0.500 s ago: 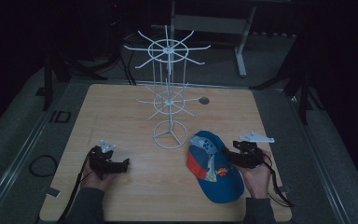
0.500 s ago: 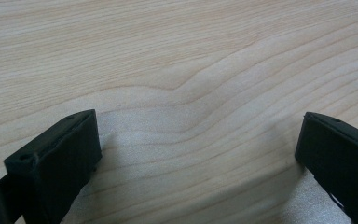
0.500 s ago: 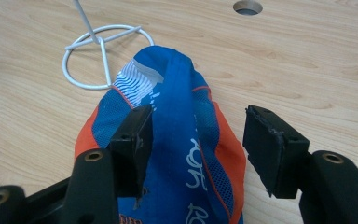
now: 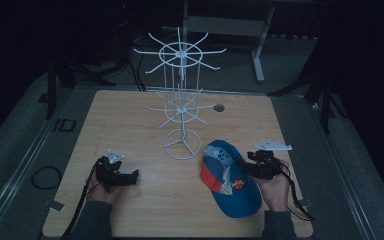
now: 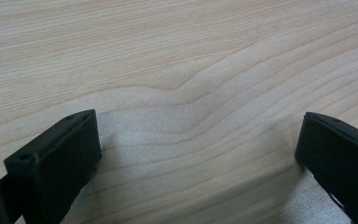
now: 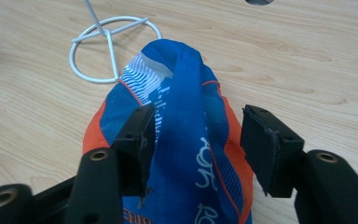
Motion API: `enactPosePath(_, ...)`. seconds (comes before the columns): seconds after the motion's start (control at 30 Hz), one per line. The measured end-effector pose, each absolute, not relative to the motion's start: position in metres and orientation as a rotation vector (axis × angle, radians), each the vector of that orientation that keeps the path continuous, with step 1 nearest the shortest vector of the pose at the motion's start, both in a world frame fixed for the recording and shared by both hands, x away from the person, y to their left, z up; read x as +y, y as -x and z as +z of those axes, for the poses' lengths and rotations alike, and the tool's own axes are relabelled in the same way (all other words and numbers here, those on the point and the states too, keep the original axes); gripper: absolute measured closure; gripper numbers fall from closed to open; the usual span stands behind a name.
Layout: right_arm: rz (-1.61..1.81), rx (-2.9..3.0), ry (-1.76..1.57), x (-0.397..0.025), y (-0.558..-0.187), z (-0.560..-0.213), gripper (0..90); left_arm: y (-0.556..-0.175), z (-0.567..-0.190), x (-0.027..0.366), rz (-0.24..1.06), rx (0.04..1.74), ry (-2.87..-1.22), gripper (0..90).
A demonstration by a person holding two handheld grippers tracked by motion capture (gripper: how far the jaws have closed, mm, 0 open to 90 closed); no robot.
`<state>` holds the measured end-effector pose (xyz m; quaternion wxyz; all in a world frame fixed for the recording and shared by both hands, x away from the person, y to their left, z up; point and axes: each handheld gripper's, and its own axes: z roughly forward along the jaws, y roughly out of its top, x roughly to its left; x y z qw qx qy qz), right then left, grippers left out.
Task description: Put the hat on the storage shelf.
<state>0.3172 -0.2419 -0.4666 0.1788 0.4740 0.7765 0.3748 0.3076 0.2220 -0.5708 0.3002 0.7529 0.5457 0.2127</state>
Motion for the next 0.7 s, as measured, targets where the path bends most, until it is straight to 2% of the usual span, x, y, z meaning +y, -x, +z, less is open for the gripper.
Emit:
enactPosePath(0.13,1.063,2.195,-1.369,-0.243,-0.322,-0.463,47.7,-0.308,-0.571,0.222,0.564,1.449,-1.997,0.2)
enactPosePath(0.7,1.064,2.318,-1.368,-0.238,-0.343,-0.451,46.6,-0.308,-0.571,0.222,0.564,1.449,-1.997,0.2)
